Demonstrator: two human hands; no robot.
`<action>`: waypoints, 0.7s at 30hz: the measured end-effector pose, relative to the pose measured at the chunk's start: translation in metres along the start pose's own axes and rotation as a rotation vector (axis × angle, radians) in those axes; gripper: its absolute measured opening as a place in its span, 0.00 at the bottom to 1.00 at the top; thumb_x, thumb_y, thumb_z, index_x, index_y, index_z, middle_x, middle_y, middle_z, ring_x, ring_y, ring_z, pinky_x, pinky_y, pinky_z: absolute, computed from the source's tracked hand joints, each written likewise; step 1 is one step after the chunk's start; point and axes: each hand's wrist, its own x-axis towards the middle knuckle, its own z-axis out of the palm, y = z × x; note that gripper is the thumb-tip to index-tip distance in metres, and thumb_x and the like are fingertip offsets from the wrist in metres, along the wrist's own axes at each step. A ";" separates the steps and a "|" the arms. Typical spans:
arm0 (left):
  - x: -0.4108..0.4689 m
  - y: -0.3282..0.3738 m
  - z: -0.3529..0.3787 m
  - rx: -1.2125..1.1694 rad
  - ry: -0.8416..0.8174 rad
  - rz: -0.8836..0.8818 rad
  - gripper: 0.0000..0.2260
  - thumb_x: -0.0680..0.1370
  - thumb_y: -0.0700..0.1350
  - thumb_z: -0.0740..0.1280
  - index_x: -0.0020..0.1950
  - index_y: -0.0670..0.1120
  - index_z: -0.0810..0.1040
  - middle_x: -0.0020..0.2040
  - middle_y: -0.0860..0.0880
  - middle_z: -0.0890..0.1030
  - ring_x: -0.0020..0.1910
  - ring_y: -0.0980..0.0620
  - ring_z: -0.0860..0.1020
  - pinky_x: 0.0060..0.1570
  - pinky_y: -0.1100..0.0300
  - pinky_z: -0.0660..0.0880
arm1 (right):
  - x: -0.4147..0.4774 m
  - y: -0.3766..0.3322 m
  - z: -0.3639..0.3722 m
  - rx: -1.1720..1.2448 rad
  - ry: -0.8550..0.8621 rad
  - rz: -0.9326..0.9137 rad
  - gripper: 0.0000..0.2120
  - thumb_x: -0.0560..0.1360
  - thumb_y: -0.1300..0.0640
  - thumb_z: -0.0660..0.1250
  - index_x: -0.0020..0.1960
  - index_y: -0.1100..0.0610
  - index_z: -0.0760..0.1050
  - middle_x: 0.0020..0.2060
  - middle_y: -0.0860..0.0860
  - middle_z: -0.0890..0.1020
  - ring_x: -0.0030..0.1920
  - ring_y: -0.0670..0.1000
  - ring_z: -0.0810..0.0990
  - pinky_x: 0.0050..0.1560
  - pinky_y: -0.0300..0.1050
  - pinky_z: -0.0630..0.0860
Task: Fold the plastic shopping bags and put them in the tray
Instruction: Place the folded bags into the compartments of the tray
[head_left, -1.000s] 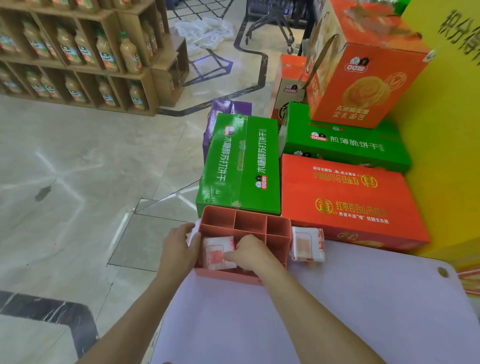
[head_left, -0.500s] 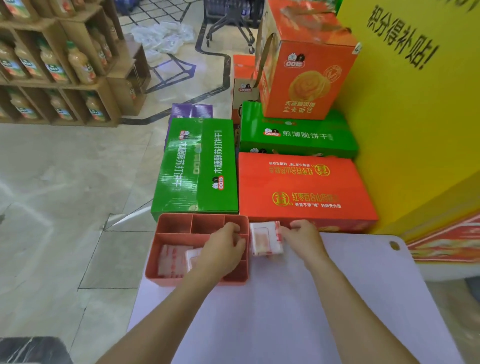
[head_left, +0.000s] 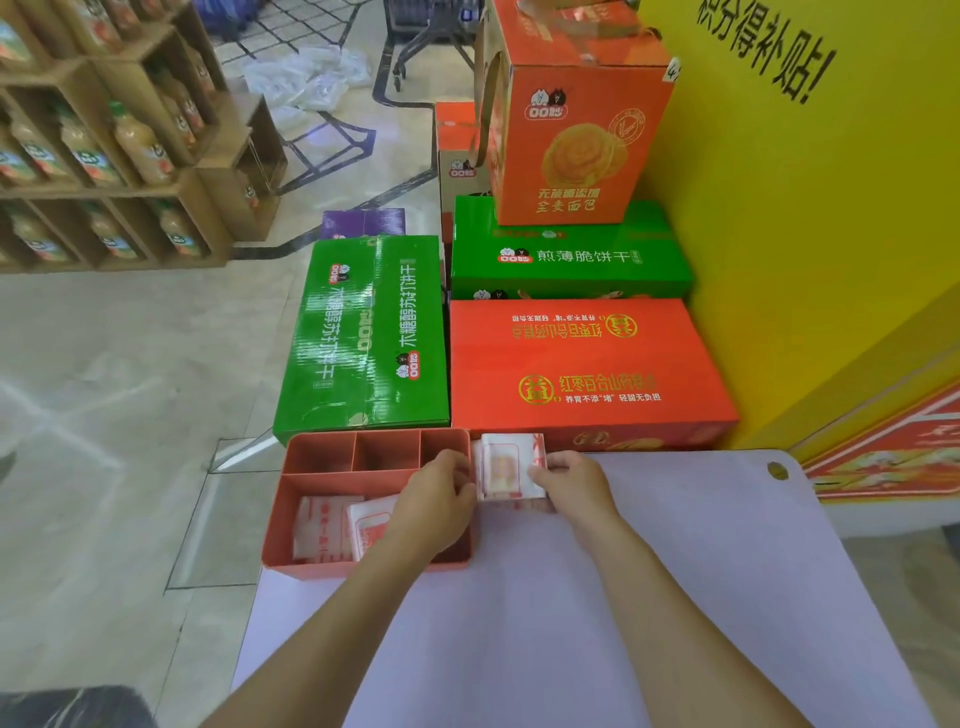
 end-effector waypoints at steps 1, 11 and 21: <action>0.000 0.000 0.001 0.000 0.006 -0.008 0.14 0.78 0.44 0.64 0.64 0.48 0.75 0.56 0.52 0.83 0.54 0.49 0.80 0.54 0.53 0.78 | 0.002 0.001 -0.004 0.008 0.002 0.006 0.04 0.77 0.64 0.70 0.52 0.60 0.79 0.48 0.55 0.85 0.39 0.48 0.85 0.33 0.41 0.81; 0.002 0.016 0.020 0.194 0.148 0.016 0.10 0.80 0.53 0.65 0.54 0.47 0.73 0.50 0.49 0.77 0.48 0.45 0.78 0.44 0.50 0.75 | 0.014 0.005 -0.057 0.318 -0.040 0.150 0.07 0.79 0.63 0.70 0.56 0.61 0.79 0.49 0.58 0.87 0.43 0.53 0.84 0.40 0.46 0.82; 0.039 0.026 0.041 0.721 0.203 0.205 0.19 0.61 0.47 0.77 0.50 0.49 0.79 0.45 0.47 0.76 0.42 0.43 0.74 0.35 0.53 0.66 | 0.018 0.027 -0.079 0.364 -0.060 0.174 0.08 0.79 0.62 0.70 0.58 0.60 0.80 0.46 0.55 0.87 0.45 0.53 0.84 0.46 0.48 0.81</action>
